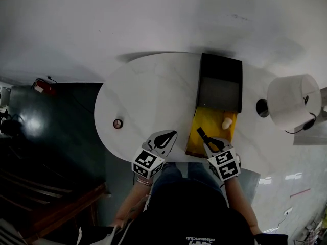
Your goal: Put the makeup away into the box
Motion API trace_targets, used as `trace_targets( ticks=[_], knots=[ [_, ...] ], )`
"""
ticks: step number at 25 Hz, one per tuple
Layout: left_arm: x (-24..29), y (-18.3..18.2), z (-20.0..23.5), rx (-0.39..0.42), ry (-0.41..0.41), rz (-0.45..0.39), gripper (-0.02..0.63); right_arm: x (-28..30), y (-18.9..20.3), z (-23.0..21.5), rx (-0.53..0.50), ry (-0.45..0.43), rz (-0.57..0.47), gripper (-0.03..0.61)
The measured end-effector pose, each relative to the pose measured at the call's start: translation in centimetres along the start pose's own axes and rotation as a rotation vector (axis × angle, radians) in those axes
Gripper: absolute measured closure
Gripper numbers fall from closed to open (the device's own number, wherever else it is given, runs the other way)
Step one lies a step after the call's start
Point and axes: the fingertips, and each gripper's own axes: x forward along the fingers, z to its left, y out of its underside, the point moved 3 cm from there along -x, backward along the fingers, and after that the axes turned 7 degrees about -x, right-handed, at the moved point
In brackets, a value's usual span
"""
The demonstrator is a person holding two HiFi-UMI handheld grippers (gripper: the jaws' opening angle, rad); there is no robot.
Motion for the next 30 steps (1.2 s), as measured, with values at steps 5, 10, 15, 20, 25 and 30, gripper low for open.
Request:
trace_targets(
  ticks=[5, 10, 15, 20, 25, 30],
  knots=[
    [0.2, 1.1, -0.3, -0.015, -0.012, 0.018, 0.595, 0.4, 1.6, 0.6, -0.071, -0.049, 0.070, 0.477],
    [0.1, 2.2, -0.1, -0.043, -0.037, 0.028, 0.595, 1.6, 2.8, 1.0, -0.156, -0.092, 0.150, 0.477],
    [-0.1, 3.6, 0.3, -0.080, -0.069, 0.033, 0.595, 2.7, 3.3, 1.5, -0.138, -0.201, 0.170, 0.477],
    [-0.2, 4.3, 0.2, -0.101, -0.078, 0.033, 0.595, 3.1, 3.5, 1.7, -0.197, -0.256, 0.201, 0.477],
    [-0.1, 4.8, 0.2, -0.100, -0.077, 0.045, 0.595, 3.5, 4.1, 2.5, -0.216, -0.285, 0.237, 0.477],
    [-0.2, 4.9, 0.3, -0.101, -0.082, 0.050, 0.595, 4.1, 4.4, 2.7, -0.200, -0.311, 0.240, 0.477]
  ],
)
